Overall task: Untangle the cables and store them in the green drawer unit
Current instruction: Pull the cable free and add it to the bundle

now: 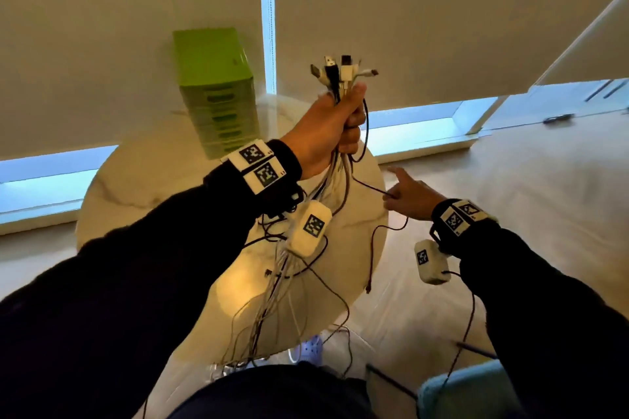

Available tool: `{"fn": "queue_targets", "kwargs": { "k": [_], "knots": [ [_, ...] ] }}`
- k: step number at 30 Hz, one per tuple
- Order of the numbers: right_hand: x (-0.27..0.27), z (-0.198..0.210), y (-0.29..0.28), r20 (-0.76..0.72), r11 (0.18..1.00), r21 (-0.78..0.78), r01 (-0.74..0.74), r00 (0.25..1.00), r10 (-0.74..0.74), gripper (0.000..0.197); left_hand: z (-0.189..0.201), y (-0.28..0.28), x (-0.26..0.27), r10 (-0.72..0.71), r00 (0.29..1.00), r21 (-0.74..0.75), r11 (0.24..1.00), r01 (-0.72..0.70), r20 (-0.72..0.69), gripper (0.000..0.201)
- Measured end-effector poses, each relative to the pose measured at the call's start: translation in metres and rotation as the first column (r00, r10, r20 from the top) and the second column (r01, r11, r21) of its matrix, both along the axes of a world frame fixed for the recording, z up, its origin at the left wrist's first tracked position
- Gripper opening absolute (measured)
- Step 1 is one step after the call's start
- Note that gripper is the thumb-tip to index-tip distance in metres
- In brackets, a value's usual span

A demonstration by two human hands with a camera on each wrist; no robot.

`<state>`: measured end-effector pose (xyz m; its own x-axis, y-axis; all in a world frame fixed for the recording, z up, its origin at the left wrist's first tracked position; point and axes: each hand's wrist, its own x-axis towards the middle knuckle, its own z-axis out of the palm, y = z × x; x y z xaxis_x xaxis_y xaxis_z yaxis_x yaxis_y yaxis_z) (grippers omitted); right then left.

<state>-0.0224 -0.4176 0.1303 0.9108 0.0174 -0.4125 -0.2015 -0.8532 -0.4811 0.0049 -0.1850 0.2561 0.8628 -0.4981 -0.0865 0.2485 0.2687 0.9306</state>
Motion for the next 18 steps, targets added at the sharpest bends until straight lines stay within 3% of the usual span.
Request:
{"fn": "queue_targets", "kwargs": {
  "k": [2, 4, 7, 10, 12, 18],
  "knots": [
    [-0.014, 0.002, -0.013, 0.158, 0.994, 0.114, -0.002, 0.987, -0.016, 0.102, -0.004, -0.020, 0.000, -0.082, 0.996, 0.006, 0.997, 0.083, -0.016, 0.036],
    [-0.024, 0.011, -0.013, 0.253, 0.975, 0.202, -0.093, 0.967, 0.040, 0.105, -0.009, -0.040, -0.001, -0.139, 0.989, 0.003, 0.990, 0.139, -0.052, 0.036],
    [-0.032, 0.028, 0.003, 0.262, 0.963, 0.199, -0.179, 0.957, 0.124, 0.077, -0.013, -0.070, -0.004, -0.220, 0.972, -0.004, 0.975, 0.220, -0.081, 0.036],
    [-0.040, 0.036, 0.005, 0.313, 0.973, 0.191, -0.128, 0.948, 0.063, 0.019, -0.015, -0.091, -0.002, -0.254, 0.963, 0.003, 0.967, 0.255, -0.088, 0.036],
    [-0.045, 0.034, -0.006, 0.323, 0.967, 0.246, -0.063, 0.946, -0.020, 0.018, -0.019, -0.099, 0.003, -0.242, 0.967, 0.021, 0.969, 0.245, -0.079, 0.037],
    [-0.055, 0.030, -0.052, 0.422, 1.000, -0.003, -0.022, 0.906, 0.021, 0.024, -0.032, -0.111, 0.021, -0.110, 0.990, 0.024, 0.993, 0.113, -0.083, 0.037]
  ]
}}
